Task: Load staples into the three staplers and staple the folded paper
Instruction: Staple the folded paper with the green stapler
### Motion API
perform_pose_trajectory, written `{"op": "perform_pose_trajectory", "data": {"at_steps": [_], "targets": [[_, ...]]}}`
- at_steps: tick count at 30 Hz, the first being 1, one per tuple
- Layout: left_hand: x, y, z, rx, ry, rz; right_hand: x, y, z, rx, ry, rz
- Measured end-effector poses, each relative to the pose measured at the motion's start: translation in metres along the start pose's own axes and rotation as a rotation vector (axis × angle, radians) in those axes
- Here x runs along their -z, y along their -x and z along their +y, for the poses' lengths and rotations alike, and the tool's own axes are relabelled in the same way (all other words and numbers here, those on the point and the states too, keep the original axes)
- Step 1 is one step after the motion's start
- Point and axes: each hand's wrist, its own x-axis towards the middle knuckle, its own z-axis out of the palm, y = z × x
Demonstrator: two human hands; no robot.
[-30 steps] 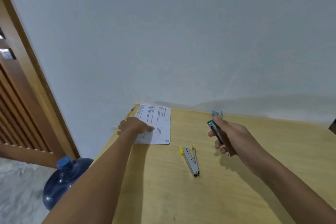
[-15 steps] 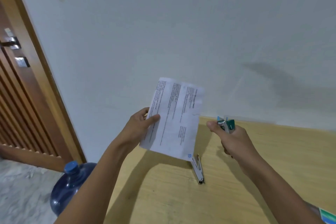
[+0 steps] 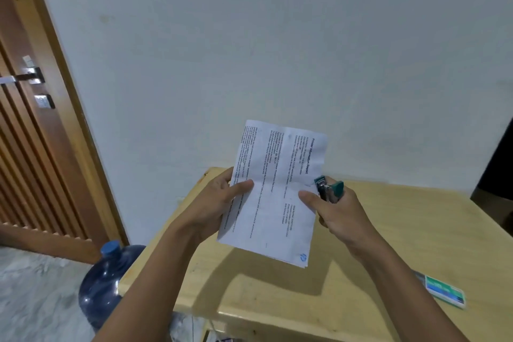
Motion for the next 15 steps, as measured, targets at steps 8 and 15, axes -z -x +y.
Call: {"op": "perform_pose_trajectory", "data": {"at_steps": [8, 15], "targets": [[-0.011, 0.015, 0.001, -0.027, -0.005, 0.008, 0.021, 0.020, -0.007, 0.033, -0.125, 0.064], [-0.018, 0.011, -0.002, -0.086, 0.015, 0.090, 0.039, 0.028, -0.011, -0.213, -0.324, -0.001]]}}
